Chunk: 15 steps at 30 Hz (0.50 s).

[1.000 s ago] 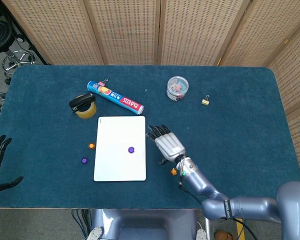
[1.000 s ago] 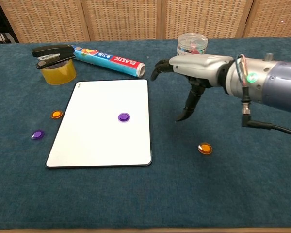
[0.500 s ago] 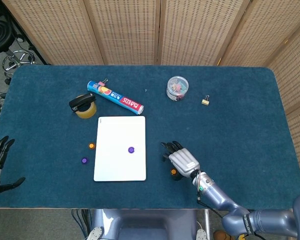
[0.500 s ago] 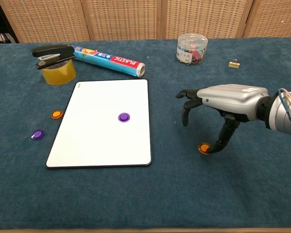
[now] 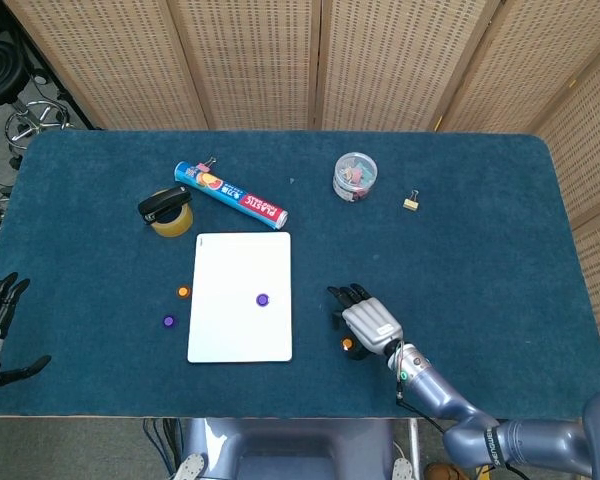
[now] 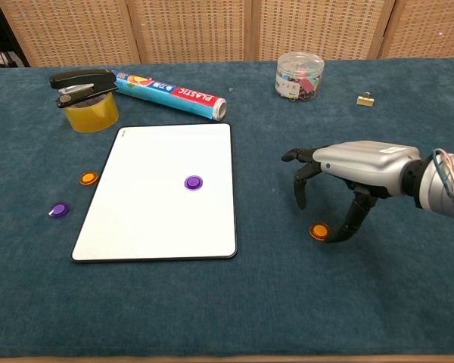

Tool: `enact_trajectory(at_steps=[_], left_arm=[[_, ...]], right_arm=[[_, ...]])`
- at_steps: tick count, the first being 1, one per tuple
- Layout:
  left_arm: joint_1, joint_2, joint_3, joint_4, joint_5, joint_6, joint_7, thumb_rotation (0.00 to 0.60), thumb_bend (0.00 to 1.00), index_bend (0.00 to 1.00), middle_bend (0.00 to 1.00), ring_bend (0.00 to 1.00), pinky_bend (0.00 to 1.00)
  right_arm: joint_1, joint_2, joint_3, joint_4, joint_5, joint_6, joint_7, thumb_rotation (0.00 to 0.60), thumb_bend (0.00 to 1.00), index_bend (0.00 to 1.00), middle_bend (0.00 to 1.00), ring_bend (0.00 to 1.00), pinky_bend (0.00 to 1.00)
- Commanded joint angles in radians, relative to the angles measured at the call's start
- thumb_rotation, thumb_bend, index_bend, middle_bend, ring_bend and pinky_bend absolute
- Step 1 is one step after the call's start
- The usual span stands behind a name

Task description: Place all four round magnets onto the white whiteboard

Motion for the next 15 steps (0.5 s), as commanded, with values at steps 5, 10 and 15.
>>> enact_trajectory(at_steps=[5, 10, 15], left_arm=[[0.003, -0.008, -0.003, 0.002, -0.002, 0.010, 0.015, 0.600, 0.00, 0.00, 0.00, 0.00, 0.00], [0.003, -0.007, -0.004, 0.002, -0.002, 0.009, 0.013, 0.600, 0.00, 0.00, 0.00, 0.00, 0.00], [0.002, -0.006, -0.004, 0.002, -0.004, 0.007, 0.013, 0.600, 0.00, 0.00, 0.00, 0.00, 0.00]], right_arm=[[-0.008, -0.014, 0.002, 0.019, -0.006, -0.015, 0.001, 0.600, 0.27, 0.44, 0.00, 0.00, 0.00], [-0.015, -0.017, 0.003, 0.026, -0.013, -0.020, 0.004, 0.600, 0.30, 0.45, 0.00, 0.00, 0.00], [-0.024, -0.009, 0.003, 0.019, -0.024, -0.022, 0.009, 0.600, 0.30, 0.43, 0.00, 0.00, 0.00]])
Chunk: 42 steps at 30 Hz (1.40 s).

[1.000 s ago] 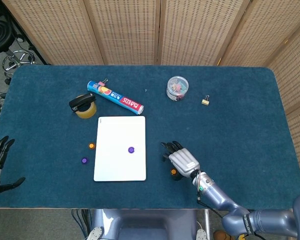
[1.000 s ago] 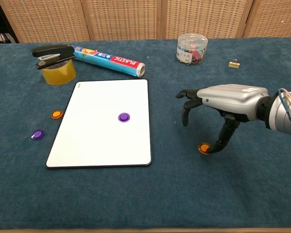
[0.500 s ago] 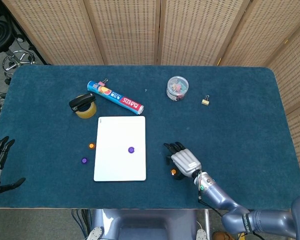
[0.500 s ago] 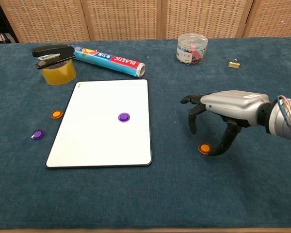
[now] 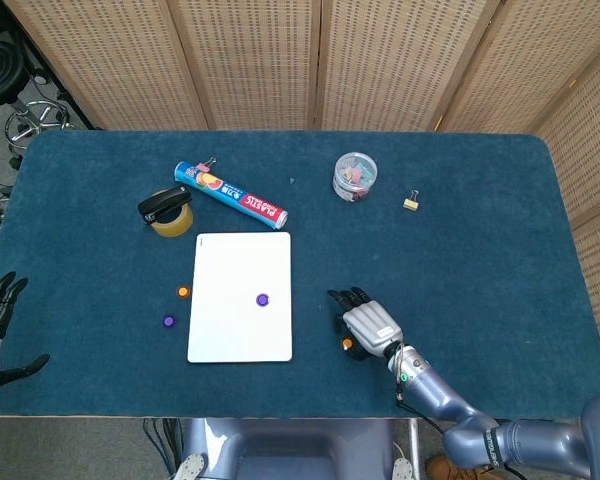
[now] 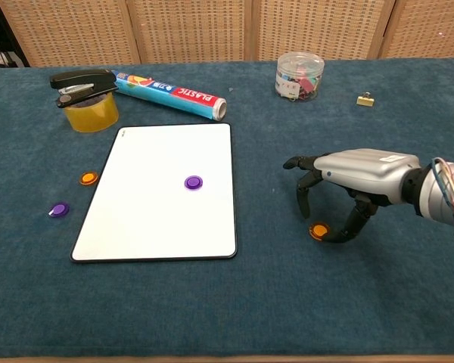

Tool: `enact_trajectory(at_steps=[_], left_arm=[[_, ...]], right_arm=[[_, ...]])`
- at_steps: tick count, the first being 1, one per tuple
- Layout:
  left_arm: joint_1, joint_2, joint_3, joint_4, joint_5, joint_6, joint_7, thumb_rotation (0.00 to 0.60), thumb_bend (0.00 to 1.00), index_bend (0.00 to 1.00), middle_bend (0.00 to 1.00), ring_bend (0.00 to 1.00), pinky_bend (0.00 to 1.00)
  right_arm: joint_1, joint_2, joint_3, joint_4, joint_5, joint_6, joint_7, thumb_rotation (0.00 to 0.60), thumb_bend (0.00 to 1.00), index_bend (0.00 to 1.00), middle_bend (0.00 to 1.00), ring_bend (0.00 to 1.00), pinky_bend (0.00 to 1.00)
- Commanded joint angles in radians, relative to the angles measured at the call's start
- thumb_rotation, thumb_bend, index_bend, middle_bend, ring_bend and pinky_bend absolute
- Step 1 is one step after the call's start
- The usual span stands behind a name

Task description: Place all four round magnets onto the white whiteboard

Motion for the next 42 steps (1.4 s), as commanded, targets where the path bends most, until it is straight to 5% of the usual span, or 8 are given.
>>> enact_trajectory(at_steps=[1, 31, 42], left_arm=[[-0.001, 0.000, 0.001, 0.000, 0.001, -0.001, 0.002, 0.600, 0.00, 0.00, 0.00, 0.00, 0.00], [0.002, 0.000, 0.006, -0.004, 0.007, -0.002, 0.002, 0.600, 0.00, 0.00, 0.00, 0.00, 0.00], [0.001, -0.001, 0.007, -0.006, 0.007, -0.005, 0.006, 0.600, 0.00, 0.00, 0.00, 0.00, 0.00]], right_arm=[[-0.004, 0.004, -0.001, -0.002, -0.004, -0.003, 0.000, 0.600, 0.30, 0.43, 0.00, 0.00, 0.00], [-0.036, -0.006, 0.006, 0.044, -0.042, -0.036, 0.058, 0.600, 0.30, 0.41, 0.00, 0.00, 0.00], [-0.041, -0.011, 0.013, 0.057, -0.043, -0.044, 0.069, 0.600, 0.30, 0.49, 0.00, 0.00, 0.00]])
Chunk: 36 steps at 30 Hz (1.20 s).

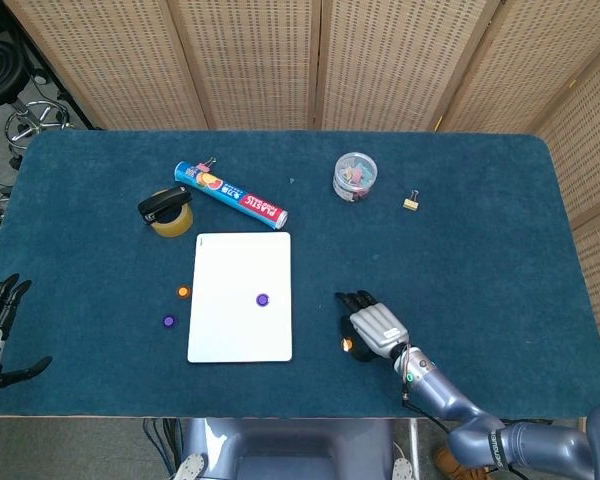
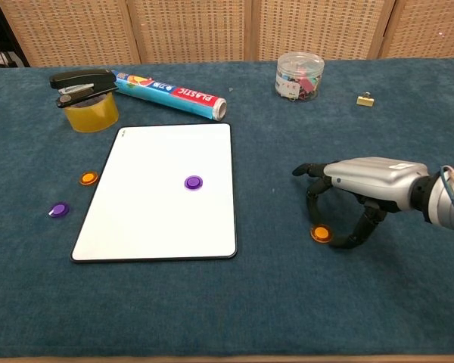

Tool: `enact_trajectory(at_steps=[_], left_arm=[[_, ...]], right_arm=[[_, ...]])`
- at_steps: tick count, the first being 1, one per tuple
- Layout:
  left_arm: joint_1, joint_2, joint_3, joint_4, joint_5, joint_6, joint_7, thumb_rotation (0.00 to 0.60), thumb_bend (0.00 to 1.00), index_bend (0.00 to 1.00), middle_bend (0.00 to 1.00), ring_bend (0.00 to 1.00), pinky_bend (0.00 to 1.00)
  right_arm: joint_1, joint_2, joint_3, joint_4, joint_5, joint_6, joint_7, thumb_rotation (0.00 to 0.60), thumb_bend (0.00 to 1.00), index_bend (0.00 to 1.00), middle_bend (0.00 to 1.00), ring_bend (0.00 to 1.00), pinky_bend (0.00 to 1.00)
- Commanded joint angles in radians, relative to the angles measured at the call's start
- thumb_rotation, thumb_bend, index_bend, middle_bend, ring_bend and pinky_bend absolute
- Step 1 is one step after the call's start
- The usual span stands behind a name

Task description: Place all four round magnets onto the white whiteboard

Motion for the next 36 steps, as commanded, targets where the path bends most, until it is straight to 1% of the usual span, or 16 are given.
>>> enact_trajectory(at_steps=[1, 6, 14, 20, 24, 30, 34, 36], left_arm=[[0.000, 0.000, 0.000, 0.000, 0.000, -0.001, 0.000, 0.600, 0.00, 0.00, 0.00, 0.00, 0.00], [0.000, 0.000, 0.000, -0.001, -0.002, -0.001, 0.001, 0.600, 0.00, 0.00, 0.00, 0.00, 0.00], [0.000, 0.000, 0.000, 0.000, -0.003, -0.003, 0.002, 0.600, 0.00, 0.00, 0.00, 0.00, 0.00], [-0.001, 0.001, 0.001, -0.001, -0.003, -0.005, 0.003, 0.600, 0.00, 0.00, 0.00, 0.00, 0.00], [-0.002, 0.001, 0.001, -0.002, -0.003, -0.006, 0.004, 0.600, 0.00, 0.00, 0.00, 0.00, 0.00], [0.000, 0.003, 0.002, -0.003, 0.001, -0.004, 0.000, 0.600, 0.00, 0.00, 0.00, 0.00, 0.00], [0.001, 0.005, 0.002, -0.002, 0.002, -0.001, -0.006, 0.600, 0.00, 0.00, 0.00, 0.00, 0.00], [0.001, 0.008, 0.001, -0.003, -0.001, -0.001, -0.013, 0.600, 0.00, 0.00, 0.00, 0.00, 0.00]], right_arm=[[-0.001, -0.002, 0.001, 0.003, 0.001, -0.003, 0.002, 0.600, 0.31, 0.50, 0.00, 0.00, 0.00], [-0.004, -0.003, 0.004, -0.001, -0.003, -0.001, 0.003, 0.600, 0.32, 0.53, 0.00, 0.00, 0.00], [-0.009, 0.000, 0.016, -0.019, -0.001, 0.001, 0.019, 0.600, 0.35, 0.54, 0.00, 0.00, 0.00], [-0.005, 0.004, 0.035, -0.042, 0.012, -0.011, 0.045, 0.600, 0.36, 0.54, 0.00, 0.00, 0.00], [0.017, -0.002, 0.065, -0.070, 0.012, -0.013, 0.040, 0.600, 0.36, 0.55, 0.00, 0.00, 0.00], [0.070, -0.034, 0.115, -0.094, 0.051, -0.032, -0.005, 0.600, 0.36, 0.55, 0.00, 0.00, 0.00], [0.117, -0.073, 0.146, -0.089, 0.097, -0.053, -0.050, 0.600, 0.36, 0.55, 0.00, 0.00, 0.00], [0.153, -0.107, 0.161, -0.073, 0.121, -0.064, -0.088, 0.600, 0.36, 0.55, 0.00, 0.00, 0.00]])
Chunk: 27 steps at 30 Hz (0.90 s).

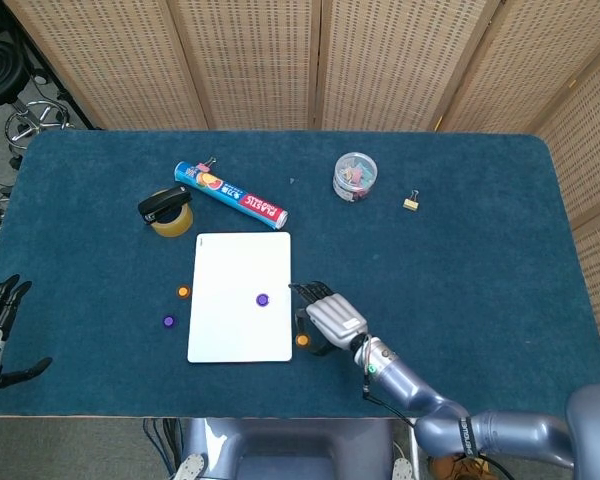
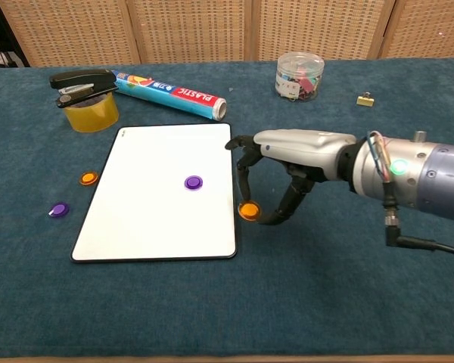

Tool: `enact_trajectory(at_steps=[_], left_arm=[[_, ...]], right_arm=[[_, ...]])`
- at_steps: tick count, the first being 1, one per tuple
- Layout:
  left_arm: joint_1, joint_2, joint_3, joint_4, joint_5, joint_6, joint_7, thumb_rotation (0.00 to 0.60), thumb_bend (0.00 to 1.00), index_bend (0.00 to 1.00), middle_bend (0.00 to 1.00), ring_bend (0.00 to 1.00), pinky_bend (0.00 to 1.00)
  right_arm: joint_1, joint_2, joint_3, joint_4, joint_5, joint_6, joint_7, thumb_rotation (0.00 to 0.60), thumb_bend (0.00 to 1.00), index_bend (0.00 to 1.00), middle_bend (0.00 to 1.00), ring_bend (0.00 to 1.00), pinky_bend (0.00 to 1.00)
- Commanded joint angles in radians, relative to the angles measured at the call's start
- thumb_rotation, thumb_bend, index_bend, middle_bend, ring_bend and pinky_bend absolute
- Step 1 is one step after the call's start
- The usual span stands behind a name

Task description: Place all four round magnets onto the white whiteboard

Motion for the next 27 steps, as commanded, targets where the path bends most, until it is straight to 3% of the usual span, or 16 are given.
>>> enact_trajectory(at_steps=[1, 11, 22, 27], left_arm=[[0.000, 0.006, -0.002, 0.000, -0.005, -0.002, -0.012, 0.600, 0.00, 0.00, 0.00, 0.00, 0.00], [0.000, 0.022, -0.003, 0.001, -0.007, -0.004, -0.044, 0.600, 0.00, 0.00, 0.00, 0.00, 0.00], [-0.001, 0.026, -0.002, 0.001, -0.009, -0.008, -0.047, 0.600, 0.00, 0.00, 0.00, 0.00, 0.00], [0.000, 0.024, -0.003, -0.002, -0.010, -0.006, -0.042, 0.600, 0.00, 0.00, 0.00, 0.00, 0.00]], right_arm=[[0.069, -0.078, 0.032, 0.045, 0.059, -0.022, -0.076, 0.600, 0.36, 0.55, 0.00, 0.00, 0.00], [0.184, -0.203, 0.067, 0.127, 0.265, -0.020, -0.199, 0.600, 0.36, 0.55, 0.00, 0.00, 0.00], [0.232, -0.244, 0.066, 0.185, 0.358, -0.016, -0.221, 0.600, 0.36, 0.55, 0.00, 0.00, 0.00], [0.240, -0.234, 0.060, 0.179, 0.358, -0.025, -0.213, 0.600, 0.36, 0.39, 0.00, 0.00, 0.00]])
